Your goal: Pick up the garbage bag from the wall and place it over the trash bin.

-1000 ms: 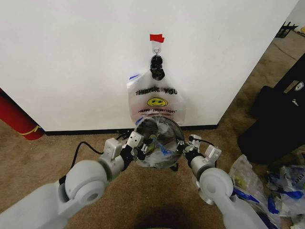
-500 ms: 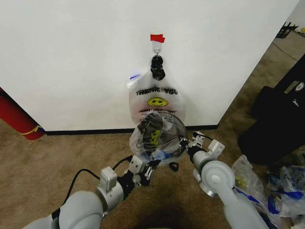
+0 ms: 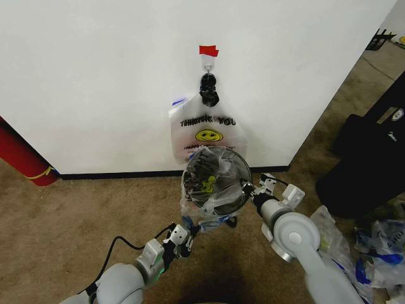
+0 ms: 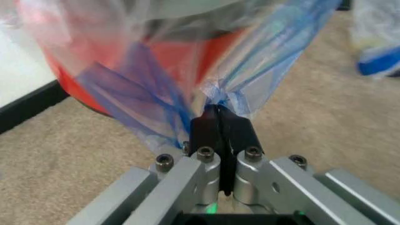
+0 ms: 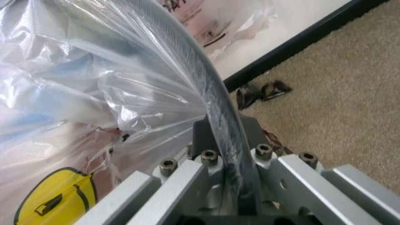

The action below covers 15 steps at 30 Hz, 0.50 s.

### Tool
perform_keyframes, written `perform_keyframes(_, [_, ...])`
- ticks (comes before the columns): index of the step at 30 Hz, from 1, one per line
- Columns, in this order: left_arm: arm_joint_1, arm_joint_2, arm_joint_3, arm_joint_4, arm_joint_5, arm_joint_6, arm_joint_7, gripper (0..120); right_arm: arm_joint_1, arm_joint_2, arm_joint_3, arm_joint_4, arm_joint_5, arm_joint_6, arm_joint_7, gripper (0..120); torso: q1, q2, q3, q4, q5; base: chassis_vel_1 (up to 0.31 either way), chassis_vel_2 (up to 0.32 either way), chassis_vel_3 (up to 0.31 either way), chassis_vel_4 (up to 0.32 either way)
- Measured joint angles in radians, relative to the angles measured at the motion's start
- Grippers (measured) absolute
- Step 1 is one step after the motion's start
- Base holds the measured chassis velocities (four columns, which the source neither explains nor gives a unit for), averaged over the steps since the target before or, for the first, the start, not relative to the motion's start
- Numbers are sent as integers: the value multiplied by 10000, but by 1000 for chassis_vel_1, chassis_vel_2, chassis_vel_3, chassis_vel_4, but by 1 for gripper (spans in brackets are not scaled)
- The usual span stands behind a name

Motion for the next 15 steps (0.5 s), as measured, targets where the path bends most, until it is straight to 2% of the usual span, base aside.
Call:
perform_keyframes(10, [-958, -518, 133, 1306, 72, -44, -508, 0, -67, -273, 15, 108, 213, -126, -20, 0, 0, 0, 0, -1, 0, 0, 0, 0, 0])
perform_keyframes(15, [-838, -505, 96, 1292, 191, -61, -664, 0, -43, -307, 0, 103, 175, -111, -61, 0, 0, 0, 0, -1, -1, 0, 0, 0, 0])
